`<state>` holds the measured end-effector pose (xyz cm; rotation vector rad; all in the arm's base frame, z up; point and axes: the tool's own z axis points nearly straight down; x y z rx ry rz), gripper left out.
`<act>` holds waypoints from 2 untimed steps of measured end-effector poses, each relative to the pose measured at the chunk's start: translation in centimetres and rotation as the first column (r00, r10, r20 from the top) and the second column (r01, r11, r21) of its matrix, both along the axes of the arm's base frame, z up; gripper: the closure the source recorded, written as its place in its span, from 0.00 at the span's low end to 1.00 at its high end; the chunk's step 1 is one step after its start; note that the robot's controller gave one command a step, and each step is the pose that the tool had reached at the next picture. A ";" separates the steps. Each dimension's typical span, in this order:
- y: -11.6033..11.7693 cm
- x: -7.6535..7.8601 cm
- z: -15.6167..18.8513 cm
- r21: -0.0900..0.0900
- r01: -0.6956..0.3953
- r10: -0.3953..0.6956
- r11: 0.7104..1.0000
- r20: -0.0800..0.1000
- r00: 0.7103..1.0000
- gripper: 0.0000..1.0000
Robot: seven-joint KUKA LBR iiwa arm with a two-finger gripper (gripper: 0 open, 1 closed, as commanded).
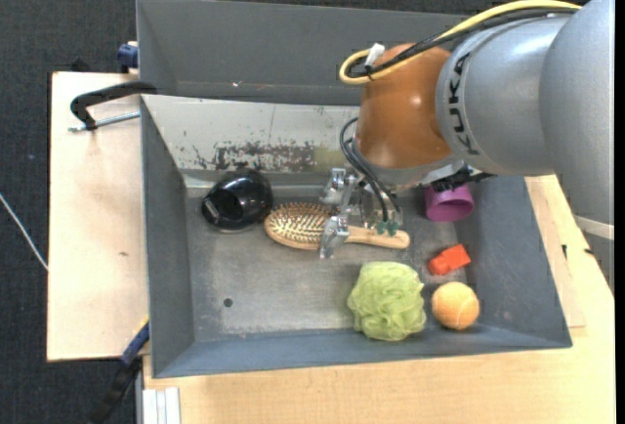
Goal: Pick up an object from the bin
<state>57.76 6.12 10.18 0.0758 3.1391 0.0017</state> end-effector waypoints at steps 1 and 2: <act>0.0 0.1 1.8 0.000 0.000 0.000 1.000 0.002 1.000 1.00; 0.0 0.1 3.2 0.000 0.000 0.000 1.000 0.004 1.000 1.00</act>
Offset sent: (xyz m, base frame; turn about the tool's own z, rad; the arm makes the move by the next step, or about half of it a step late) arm 0.0000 -0.0001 0.0787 0.0000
